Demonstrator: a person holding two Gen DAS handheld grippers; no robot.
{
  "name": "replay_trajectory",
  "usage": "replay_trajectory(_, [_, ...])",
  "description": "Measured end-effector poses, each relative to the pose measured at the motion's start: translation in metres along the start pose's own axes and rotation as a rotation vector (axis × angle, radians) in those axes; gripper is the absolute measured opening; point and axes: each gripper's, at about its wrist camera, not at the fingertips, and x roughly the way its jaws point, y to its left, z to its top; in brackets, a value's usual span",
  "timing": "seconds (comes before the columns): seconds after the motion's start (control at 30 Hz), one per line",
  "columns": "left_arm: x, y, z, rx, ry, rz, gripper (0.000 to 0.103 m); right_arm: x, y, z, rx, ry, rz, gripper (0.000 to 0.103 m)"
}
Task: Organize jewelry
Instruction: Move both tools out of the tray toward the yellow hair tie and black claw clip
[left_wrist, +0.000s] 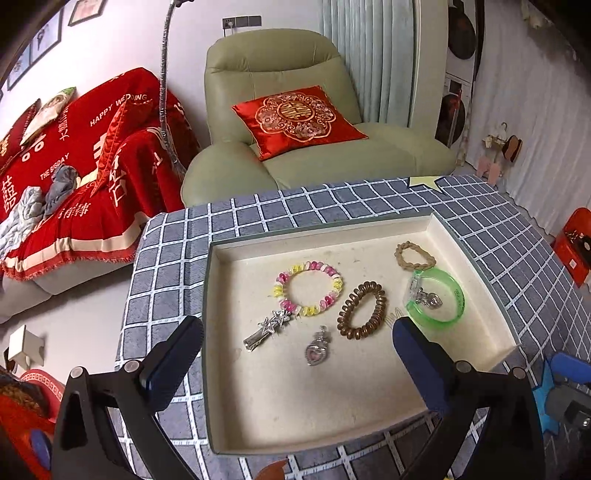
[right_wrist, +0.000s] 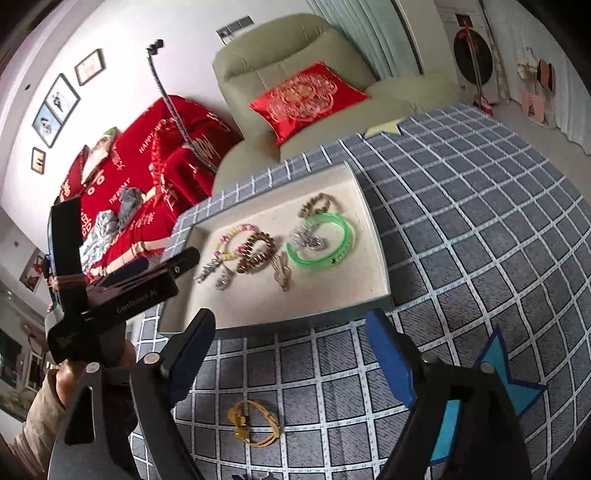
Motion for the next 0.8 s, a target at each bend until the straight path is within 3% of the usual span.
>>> replay_trajectory(0.17, [-0.012,0.004,-0.007,-0.008,-0.003,-0.002,0.103,-0.016,0.015,-0.005,-0.047,-0.041,0.012,0.103])
replay_trajectory(0.53, [-0.058,0.016,-0.049,-0.019,-0.031,-0.002,0.103,-0.036,0.034,-0.034,-0.119,0.012,-0.023,0.103])
replay_trajectory(0.8, [-0.061,0.016,-0.107,-0.029,0.059,-0.064,0.103,-0.038,0.035,-0.084,-0.156,0.085,-0.047,0.103])
